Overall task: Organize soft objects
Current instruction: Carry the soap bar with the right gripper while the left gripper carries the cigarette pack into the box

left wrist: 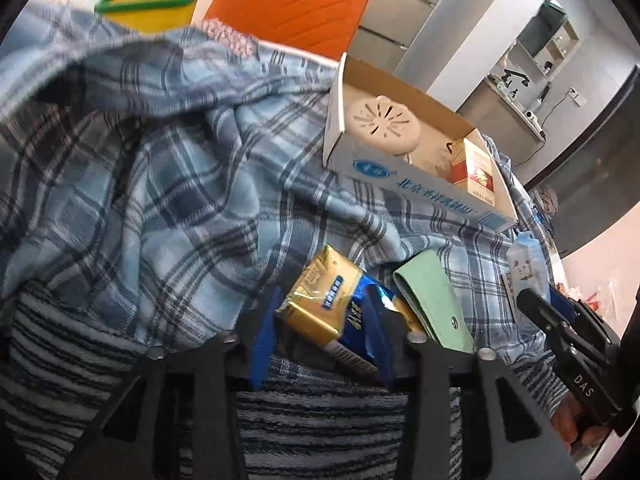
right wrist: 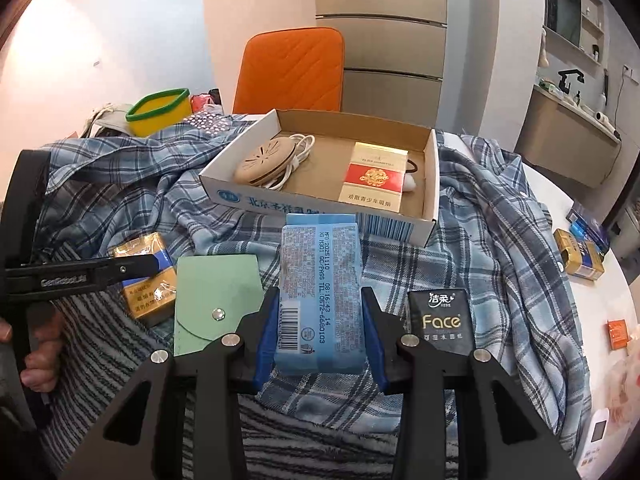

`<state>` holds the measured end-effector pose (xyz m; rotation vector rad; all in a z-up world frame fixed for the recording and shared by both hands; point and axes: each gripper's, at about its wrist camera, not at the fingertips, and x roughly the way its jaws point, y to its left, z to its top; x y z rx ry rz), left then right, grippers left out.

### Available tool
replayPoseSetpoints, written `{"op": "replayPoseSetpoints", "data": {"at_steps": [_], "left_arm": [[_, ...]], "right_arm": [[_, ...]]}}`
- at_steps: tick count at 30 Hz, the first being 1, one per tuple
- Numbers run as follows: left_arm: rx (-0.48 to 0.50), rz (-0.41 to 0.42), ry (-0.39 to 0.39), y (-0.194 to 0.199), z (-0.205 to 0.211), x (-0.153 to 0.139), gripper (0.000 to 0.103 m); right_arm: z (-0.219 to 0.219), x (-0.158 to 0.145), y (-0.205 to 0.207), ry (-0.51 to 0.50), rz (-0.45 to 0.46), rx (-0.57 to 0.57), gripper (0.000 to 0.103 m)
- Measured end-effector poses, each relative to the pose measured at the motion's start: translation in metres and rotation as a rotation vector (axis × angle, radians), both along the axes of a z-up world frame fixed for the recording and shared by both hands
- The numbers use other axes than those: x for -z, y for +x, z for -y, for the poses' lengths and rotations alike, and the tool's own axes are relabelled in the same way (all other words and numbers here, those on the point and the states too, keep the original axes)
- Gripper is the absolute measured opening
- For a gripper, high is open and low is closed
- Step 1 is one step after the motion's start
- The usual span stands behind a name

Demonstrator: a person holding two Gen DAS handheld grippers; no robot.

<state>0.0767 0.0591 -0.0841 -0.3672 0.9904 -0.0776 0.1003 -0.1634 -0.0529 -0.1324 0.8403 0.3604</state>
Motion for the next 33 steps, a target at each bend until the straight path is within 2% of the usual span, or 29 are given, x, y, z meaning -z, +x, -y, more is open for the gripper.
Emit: {"op": "replayPoseSetpoints", "data": {"at_steps": [2,6,8,14,21,29,33], "left_arm": [[-0.001,0.034,0.006,-0.004,0.000,-0.007,0.025],[0.009,0.084,0.022,-0.006,0.000,-0.021,0.019],[0.014,0.118,0.054,-0.008,0.003,-0.029,0.015],[0.048,0.252,0.189,-0.019,0.023,-0.063,0.010],[0.065,0.392,0.344,-0.031,0.048,-0.096,0.010],[0.049,0.470,0.334,-0.025,0.054,-0.123,0.010],[0.054,0.526,0.345,-0.011,0.061,-0.142,0.010]], "right_arm": [[0.001,0.002,0.001,0.002,-0.008,0.006,0.040],[0.006,0.000,0.001,0.009,-0.004,0.018,0.040],[0.008,-0.002,0.001,0.013,0.004,0.024,0.040],[0.013,-0.009,-0.004,0.028,0.026,0.038,0.040],[0.022,-0.021,-0.010,0.038,0.071,0.064,0.041],[0.022,-0.046,-0.011,0.055,0.137,0.073,0.041],[0.016,-0.069,-0.002,0.052,0.194,0.071,0.041]]}}
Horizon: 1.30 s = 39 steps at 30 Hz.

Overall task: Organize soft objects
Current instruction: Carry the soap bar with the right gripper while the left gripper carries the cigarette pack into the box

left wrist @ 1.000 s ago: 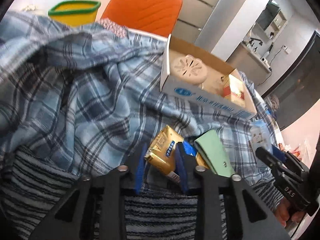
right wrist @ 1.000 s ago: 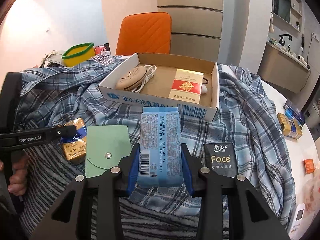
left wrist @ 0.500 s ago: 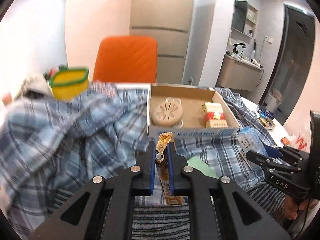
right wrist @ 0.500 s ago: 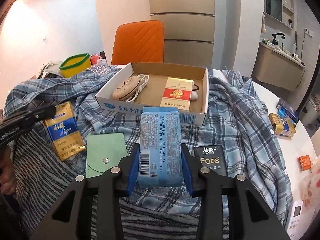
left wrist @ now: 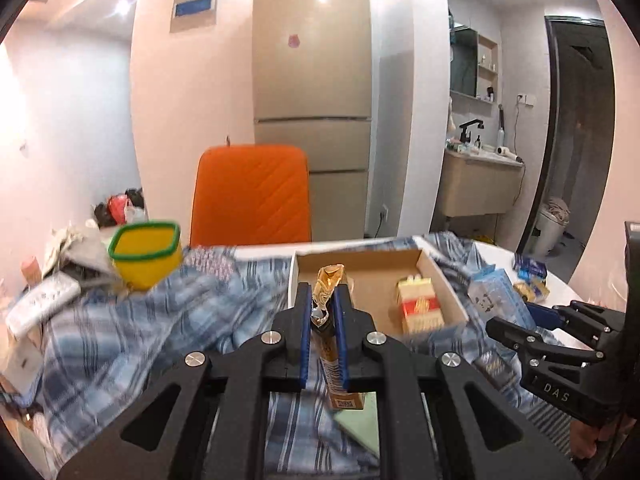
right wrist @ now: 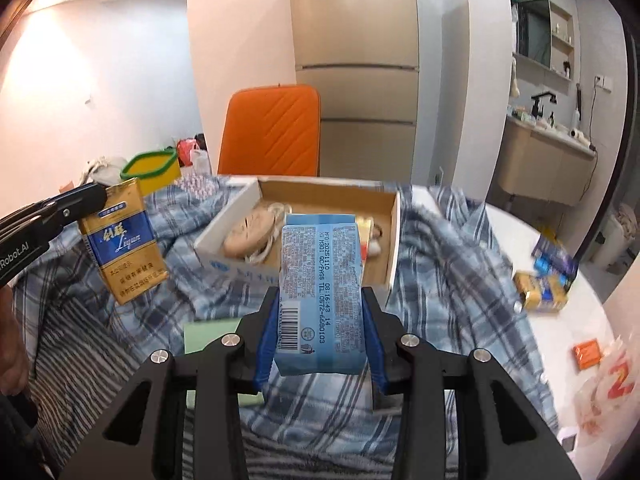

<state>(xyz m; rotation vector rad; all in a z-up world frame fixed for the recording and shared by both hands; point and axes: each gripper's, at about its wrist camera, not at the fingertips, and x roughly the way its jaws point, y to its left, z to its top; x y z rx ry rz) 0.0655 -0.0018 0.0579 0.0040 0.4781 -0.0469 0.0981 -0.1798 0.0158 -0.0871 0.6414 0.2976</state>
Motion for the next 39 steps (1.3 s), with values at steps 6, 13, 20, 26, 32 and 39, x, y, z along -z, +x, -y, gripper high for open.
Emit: {"op": "replayPoseSetpoints", "data": {"at_steps": [6,13,20,26,32,39], "left_arm": [[0.072,-0.006,0.007,0.033,0.014,-0.019,0.010],[0.202,-0.120,0.029,0.087,0.037,-0.022,0.010],[0.287,-0.274,0.015,0.139,0.053,-0.005,0.010],[0.314,-0.413,0.048,0.165,0.060,0.036,0.010],[0.337,-0.473,0.043,0.184,0.055,0.065,0.010],[0.354,-0.481,-0.050,0.196,0.043,0.073,0.011]], "right_arm": [[-0.007,-0.032,0.026,-0.028,0.076,0.044,0.041],[0.001,-0.044,0.077,-0.036,0.077,0.147,0.041],[-0.003,-0.029,0.115,-0.012,0.034,0.165,0.041],[-0.002,0.008,0.134,-0.025,-0.042,0.148,0.041],[-0.002,0.040,0.150,-0.027,-0.121,0.143,0.041],[-0.007,0.055,0.153,-0.041,-0.148,0.118,0.041]]}}
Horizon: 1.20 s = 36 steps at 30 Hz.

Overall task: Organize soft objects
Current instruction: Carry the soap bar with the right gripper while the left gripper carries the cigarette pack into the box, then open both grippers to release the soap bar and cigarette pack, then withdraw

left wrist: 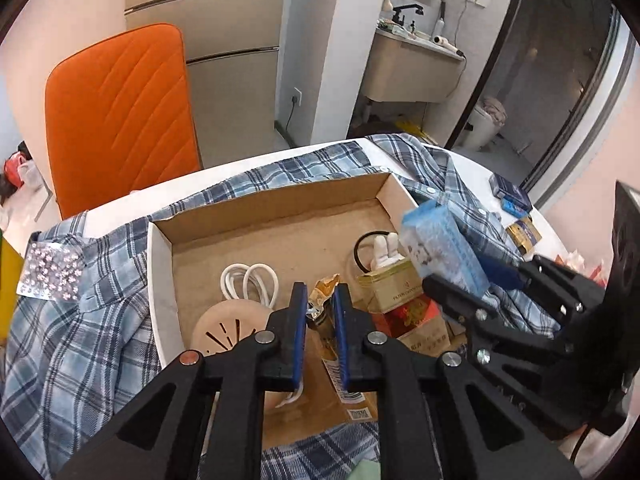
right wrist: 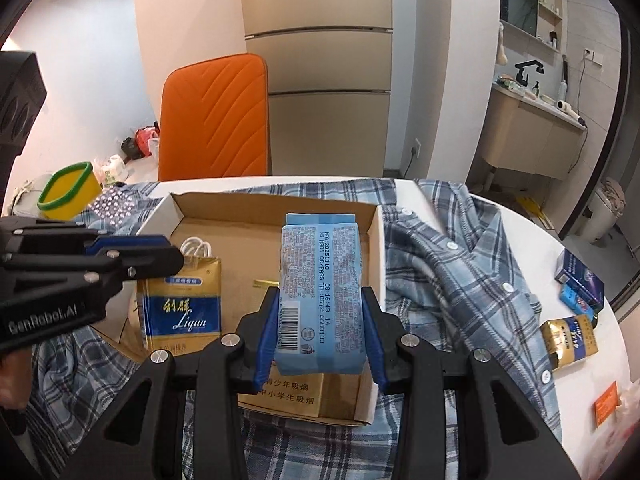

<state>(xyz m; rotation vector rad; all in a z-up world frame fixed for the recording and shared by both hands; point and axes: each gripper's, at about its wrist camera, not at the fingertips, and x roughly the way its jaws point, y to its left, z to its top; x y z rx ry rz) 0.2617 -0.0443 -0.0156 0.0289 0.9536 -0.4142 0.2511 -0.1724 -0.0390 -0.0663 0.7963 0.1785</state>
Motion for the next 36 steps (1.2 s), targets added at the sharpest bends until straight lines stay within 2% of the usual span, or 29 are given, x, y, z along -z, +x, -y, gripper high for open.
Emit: {"op": "replayPoseSetpoints", "data": {"at_steps": [4,6,7,8,16,17,18,20,26,36], "left_arm": [[0.011,0.015,0.011,0.000,0.001,0.004,0.021],[0.007,0.023,0.010,-0.001,0.002,0.003,0.037],[-0.002,0.035,0.014,-0.002,0.002,0.002,0.057],[-0.014,0.060,0.017,-0.003,0.001,-0.001,0.069],[-0.043,0.161,0.034,-0.014,-0.003,-0.021,0.077],[-0.045,0.171,0.039,-0.016,-0.003,-0.023,0.077],[-0.047,0.180,0.042,-0.017,-0.002,-0.025,0.078],[-0.054,0.197,0.046,-0.020,-0.002,-0.030,0.079],[-0.071,0.264,0.026,-0.036,-0.003,-0.052,0.079],[-0.127,0.415,-0.002,-0.082,-0.007,-0.099,0.079]], "right_arm": [[-0.003,0.004,0.000,-0.009,-0.010,-0.008,0.041],[-0.004,0.005,0.000,-0.007,-0.011,-0.009,0.041],[-0.004,0.005,0.000,-0.006,-0.011,-0.010,0.041],[-0.004,0.005,0.000,-0.005,-0.011,-0.010,0.041],[-0.007,0.008,0.000,0.002,-0.016,-0.021,0.042],[-0.007,0.009,0.000,0.002,-0.016,-0.021,0.048],[-0.007,0.009,0.000,0.003,-0.015,-0.022,0.060],[-0.006,0.008,-0.001,0.008,-0.002,-0.018,0.069],[0.001,-0.003,-0.006,0.024,0.023,0.002,0.069],[0.016,-0.063,-0.041,0.053,0.178,0.035,0.069]]}}
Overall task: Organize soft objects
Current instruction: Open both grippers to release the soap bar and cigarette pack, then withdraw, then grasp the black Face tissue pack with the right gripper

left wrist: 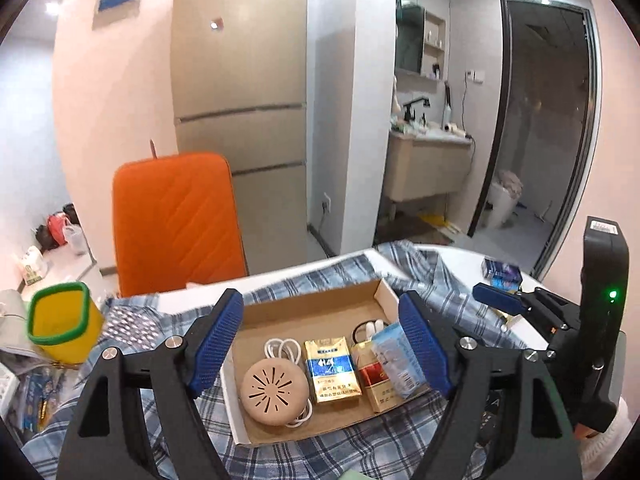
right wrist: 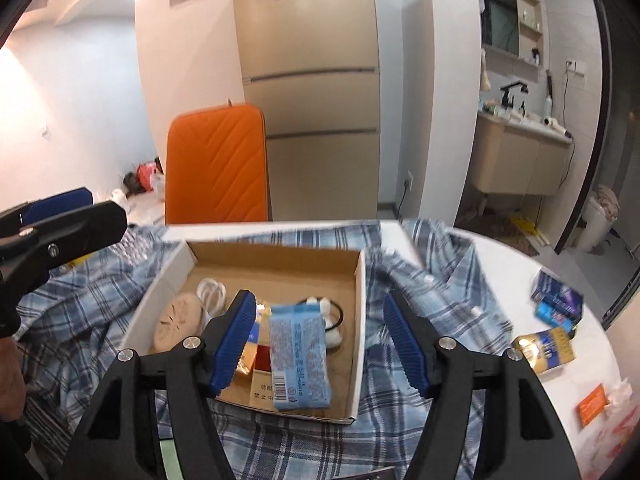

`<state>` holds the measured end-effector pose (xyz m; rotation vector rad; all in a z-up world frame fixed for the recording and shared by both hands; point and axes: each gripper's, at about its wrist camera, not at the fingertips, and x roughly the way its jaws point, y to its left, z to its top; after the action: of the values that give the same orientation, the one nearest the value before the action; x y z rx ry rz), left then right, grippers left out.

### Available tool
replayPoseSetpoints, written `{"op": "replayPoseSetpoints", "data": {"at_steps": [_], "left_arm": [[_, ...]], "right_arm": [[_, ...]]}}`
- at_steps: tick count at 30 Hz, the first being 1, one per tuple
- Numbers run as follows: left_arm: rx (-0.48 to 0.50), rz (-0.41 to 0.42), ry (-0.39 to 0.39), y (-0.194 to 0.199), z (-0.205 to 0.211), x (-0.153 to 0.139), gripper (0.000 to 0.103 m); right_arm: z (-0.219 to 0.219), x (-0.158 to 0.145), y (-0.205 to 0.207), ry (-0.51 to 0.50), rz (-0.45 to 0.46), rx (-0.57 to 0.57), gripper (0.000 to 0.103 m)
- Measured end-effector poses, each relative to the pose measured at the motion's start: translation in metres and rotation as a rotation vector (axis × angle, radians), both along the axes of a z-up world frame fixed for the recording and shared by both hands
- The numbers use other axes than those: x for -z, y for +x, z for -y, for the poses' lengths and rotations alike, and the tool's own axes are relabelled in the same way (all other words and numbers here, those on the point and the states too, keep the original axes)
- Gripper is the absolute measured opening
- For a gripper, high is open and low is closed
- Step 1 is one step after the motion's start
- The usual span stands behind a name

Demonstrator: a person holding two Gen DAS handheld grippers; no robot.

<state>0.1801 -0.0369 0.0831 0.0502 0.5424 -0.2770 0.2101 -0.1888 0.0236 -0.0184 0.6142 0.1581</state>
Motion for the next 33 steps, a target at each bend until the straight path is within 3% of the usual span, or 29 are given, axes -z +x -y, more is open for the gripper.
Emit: {"op": "replayPoseSetpoints", "data": {"at_steps": [5,11,14,21,27,33], "left_arm": [[-0.013,0.065,-0.024,-0.034,-0.003,-0.021,0.081],[-0.065,0.172,-0.044,-0.075,-0.010,-0.040,0.102],[-0.107,0.208,-0.027,-0.090,-0.010,-0.042,0.102],[-0.179,0.272,-0.020,-0.118,-0.010,-0.028,0.102],[-0.203,0.238,-0.030,-0.133,-0.004,-0.002,0.102],[-0.188,0.123,-0.048,-0.136,0.000,0.033,0.102]], "right_arm": [[0.004,-0.031,-0.029,-0.005,0.096,0.010,0.069],[0.011,-0.056,-0.068,0.014,0.188,0.013,0.071],[0.016,-0.064,-0.086,0.020,0.234,0.016,0.088],[0.020,-0.072,-0.119,-0.016,0.316,0.037,0.089],[0.024,-0.062,-0.134,-0.021,0.314,0.041,0.089],[0.028,-0.043,-0.140,-0.032,0.283,0.056,0.089]]}}
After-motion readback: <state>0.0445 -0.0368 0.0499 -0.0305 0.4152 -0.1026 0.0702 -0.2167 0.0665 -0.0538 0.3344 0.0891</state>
